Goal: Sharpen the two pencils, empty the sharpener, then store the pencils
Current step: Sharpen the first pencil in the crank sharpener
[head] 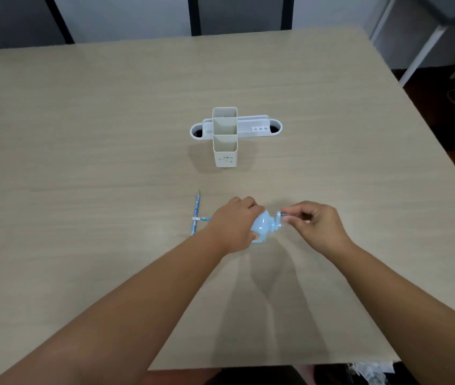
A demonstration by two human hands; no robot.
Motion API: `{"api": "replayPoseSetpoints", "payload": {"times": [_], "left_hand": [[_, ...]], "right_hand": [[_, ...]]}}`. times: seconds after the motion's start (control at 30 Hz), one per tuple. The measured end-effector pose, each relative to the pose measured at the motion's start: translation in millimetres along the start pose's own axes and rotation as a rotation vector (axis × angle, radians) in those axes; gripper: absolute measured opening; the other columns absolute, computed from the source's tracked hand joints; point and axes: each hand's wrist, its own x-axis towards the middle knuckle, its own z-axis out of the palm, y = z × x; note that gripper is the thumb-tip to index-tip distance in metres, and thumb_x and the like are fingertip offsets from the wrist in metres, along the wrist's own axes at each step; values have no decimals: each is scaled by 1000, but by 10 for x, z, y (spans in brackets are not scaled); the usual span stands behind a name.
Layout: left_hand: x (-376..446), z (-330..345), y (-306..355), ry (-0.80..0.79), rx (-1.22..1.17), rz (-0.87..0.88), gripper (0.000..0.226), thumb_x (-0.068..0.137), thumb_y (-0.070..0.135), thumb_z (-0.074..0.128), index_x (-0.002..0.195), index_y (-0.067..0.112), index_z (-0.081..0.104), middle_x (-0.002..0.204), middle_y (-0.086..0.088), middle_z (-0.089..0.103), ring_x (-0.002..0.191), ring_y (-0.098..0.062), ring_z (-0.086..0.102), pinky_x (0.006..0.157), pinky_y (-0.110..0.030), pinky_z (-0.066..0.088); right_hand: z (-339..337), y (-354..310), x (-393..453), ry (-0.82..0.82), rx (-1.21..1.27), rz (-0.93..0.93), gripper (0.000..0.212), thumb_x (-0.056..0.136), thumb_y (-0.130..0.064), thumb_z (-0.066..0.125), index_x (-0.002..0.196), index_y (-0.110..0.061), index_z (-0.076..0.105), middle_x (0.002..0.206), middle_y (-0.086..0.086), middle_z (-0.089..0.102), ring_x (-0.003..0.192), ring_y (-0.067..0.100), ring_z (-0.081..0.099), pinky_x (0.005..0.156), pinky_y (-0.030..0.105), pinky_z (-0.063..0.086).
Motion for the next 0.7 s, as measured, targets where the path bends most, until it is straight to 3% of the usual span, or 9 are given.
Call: {"api": "replayPoseSetpoints", "payload": {"times": [0.1,0.23,0.3,0.37,0.43,0.5,0.57,0.6,0.7], "left_hand": [[-4,20,-9,-4,-18,-6,61,81,30,64,137,20,42,130,-4,49,107,-28,48,92,-43,46],[-16,44,-30,40,-62,-25,64,78,35,66,137,22,43,128,-2,51,107,-28,49,91,-43,48],[-19,54,-27,56,-55,-33,64,77,37,66,136,23,44,127,-2,51,107,-27,49,90,-44,49],[-19,63,-46,74,-57,-39,64,77,38,66,135,24,45,125,-1,52,105,-27,49,88,-44,50],[-25,71,-50,74,-62,-32,63,76,37,66,134,24,45,124,-1,53,103,-27,50,88,-44,50],[-17,75,-35,58,-65,-8,62,76,36,66,134,23,46,123,-2,53,101,-27,49,88,-44,49],[-15,73,-23,44,-71,-12,63,77,36,67,134,23,46,124,-2,53,100,-27,49,89,-44,48],[-12,67,-23,45,-69,-22,63,77,37,67,134,24,45,125,-1,52,101,-27,49,89,-44,49],[-22,77,-21,64,-79,-45,64,78,39,66,136,25,44,126,0,51,104,-26,49,90,-44,48]], "right_hand": [[19,41,303,20,-195,-131,13,78,-7,71,90,-10,74,86,7,72,75,19,63,70,11,45],[168,225,464,-172,-467,-94,10,73,-4,68,79,-7,75,80,12,71,74,27,63,71,33,50],[225,329,235,-221,-417,10,6,72,-4,69,75,-8,73,74,5,68,69,20,62,69,28,48],[173,324,-90,-219,-285,68,12,72,-3,72,72,-15,73,72,-4,66,65,3,60,68,17,46],[53,173,-295,-156,-198,-29,13,73,-4,74,74,-18,73,73,-7,66,67,3,60,65,9,43],[-38,36,-189,-28,-185,-183,8,74,-7,75,79,-13,74,74,-3,68,68,10,60,66,12,46],[-24,5,97,68,-224,-225,8,75,-8,74,83,-10,75,78,2,69,66,12,60,68,19,49],[13,17,251,66,-250,-180,8,76,-7,72,84,-9,75,80,5,70,68,16,61,71,23,50],[157,195,391,-151,-412,-74,7,75,-4,67,78,-4,73,81,12,72,75,27,65,72,34,50]]}}
